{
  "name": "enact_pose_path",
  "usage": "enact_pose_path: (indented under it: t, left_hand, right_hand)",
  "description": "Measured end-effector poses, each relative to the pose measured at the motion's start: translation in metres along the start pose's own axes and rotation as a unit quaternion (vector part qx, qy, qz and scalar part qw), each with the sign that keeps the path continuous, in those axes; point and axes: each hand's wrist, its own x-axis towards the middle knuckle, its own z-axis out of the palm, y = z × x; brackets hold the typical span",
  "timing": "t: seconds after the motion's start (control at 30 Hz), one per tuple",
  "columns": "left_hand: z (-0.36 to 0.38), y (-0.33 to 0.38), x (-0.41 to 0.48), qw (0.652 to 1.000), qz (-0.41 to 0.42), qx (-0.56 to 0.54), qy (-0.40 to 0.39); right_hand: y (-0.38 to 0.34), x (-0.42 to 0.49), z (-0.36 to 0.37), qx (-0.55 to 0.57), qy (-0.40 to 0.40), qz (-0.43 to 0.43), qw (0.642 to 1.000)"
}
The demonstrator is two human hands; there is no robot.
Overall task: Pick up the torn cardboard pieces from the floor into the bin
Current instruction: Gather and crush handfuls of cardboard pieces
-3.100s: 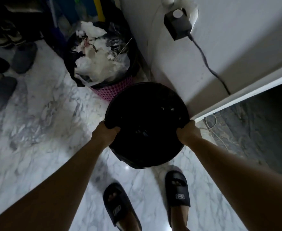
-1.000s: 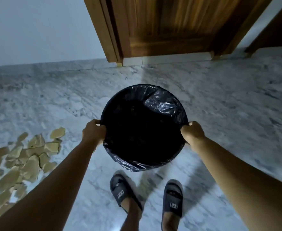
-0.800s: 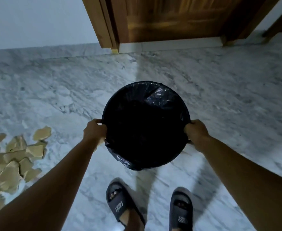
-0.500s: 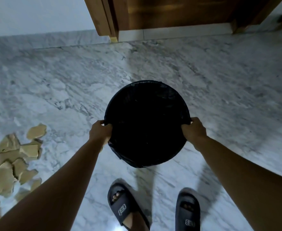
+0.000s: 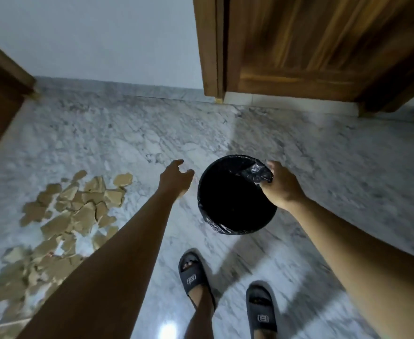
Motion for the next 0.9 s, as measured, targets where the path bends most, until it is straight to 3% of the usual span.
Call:
enact_pose_path:
  t: [0.17, 0.37, 0.63, 0.9]
  left_hand:
    - [-0.108, 0.028, -0.123, 0.994, 0.015, -0.047, 0.092]
    - [-0.226, 0.0, -0.282, 0.973, 0.012, -0.087, 0.211]
    - [-0.323, -0.111, -0.468, 0.915, -0.042, -0.134, 0.378]
    - [-0.348, -0.233, -0.598, 0.878, -0.123, -0.112, 0.449]
  right_hand:
    - [-0.107, -0.089, -0.068, -0.098, -0.035, -0.168, 0.98]
    - [-0.225, -0.214, -0.087, -0.169, -0.037, -0.347, 0.922]
    - [-0.332, -0.381, -0.006, -0.211, -0.085, -0.508, 0.831]
    - [-0.37, -0.521, 0.106, -0.227, -0.149, -0.588, 0.762]
